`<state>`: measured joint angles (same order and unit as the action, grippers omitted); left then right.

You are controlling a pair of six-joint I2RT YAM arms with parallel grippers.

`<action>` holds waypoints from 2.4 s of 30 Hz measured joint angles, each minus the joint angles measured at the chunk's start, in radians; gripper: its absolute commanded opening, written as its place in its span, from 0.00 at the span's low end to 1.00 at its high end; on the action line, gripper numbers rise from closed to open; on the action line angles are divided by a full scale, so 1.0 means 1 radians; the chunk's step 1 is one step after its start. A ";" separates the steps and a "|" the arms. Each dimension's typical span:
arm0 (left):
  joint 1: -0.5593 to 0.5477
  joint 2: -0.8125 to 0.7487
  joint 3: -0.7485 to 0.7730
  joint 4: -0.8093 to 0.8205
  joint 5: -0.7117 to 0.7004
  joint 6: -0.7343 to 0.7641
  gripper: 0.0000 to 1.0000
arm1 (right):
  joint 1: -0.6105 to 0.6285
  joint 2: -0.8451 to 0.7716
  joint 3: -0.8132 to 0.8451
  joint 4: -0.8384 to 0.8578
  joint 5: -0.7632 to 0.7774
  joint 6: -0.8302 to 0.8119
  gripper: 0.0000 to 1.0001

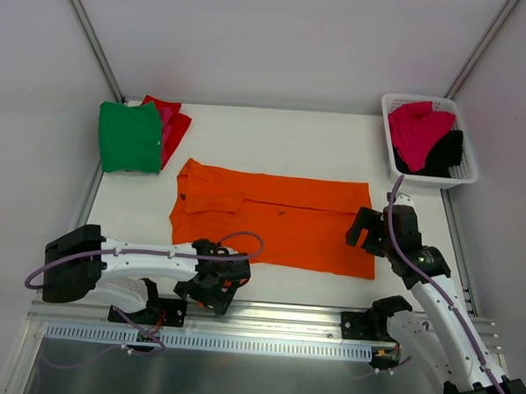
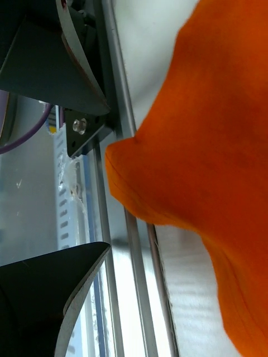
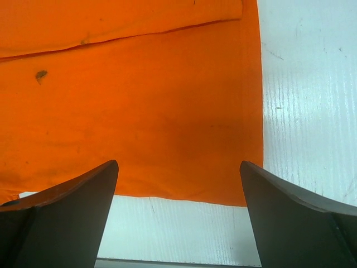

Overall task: Fold and stack the t-shirts
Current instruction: Fold the tshirt

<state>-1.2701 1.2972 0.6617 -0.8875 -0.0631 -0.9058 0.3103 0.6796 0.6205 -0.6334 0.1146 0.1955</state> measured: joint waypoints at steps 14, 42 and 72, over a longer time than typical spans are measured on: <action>0.000 0.116 0.071 0.089 -0.050 0.189 0.99 | 0.000 0.021 -0.010 0.001 0.001 -0.003 0.83; -0.009 0.012 -0.021 0.150 -0.023 -0.002 0.47 | 0.000 0.112 -0.026 -0.022 0.231 0.068 0.10; -0.013 -0.028 -0.024 0.019 -0.106 -0.027 0.00 | -0.001 0.258 -0.085 -0.021 0.290 0.205 0.44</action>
<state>-1.2835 1.2690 0.6380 -0.8680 -0.1696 -0.9333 0.3092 0.9375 0.5350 -0.6540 0.4046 0.4007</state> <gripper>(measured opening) 0.021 0.493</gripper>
